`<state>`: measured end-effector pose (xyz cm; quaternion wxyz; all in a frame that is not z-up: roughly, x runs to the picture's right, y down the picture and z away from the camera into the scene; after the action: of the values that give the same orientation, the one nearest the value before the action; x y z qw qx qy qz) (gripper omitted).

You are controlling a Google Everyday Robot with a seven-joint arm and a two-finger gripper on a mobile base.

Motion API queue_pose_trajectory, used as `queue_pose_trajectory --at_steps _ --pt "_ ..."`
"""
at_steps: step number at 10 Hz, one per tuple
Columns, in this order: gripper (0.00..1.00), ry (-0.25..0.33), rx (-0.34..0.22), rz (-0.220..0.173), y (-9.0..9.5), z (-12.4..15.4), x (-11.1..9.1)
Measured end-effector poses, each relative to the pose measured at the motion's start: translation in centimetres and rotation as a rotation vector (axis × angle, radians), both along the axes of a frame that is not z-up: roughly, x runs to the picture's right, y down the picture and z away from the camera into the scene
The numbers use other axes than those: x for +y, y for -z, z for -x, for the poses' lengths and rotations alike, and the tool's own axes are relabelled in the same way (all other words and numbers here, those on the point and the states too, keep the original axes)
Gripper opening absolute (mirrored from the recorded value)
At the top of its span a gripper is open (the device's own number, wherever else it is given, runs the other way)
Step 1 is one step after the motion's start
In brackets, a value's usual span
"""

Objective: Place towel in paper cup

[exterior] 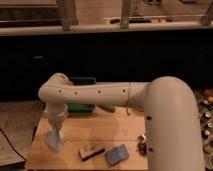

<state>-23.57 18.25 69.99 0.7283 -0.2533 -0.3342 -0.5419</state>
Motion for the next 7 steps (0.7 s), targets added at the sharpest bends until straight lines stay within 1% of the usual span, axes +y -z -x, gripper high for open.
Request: queue_pose_trajectory --at_steps 1,2,7 --pt "0.00 0.000 0.000 -0.002 -0.05 -0.03 -0.30" --pt "0.04 -0.002 0.000 -0.001 -0.09 -0.02 -0.55" --pt "0.54 -0.005 -0.002 0.010 -0.46 -0.28 -1.15"
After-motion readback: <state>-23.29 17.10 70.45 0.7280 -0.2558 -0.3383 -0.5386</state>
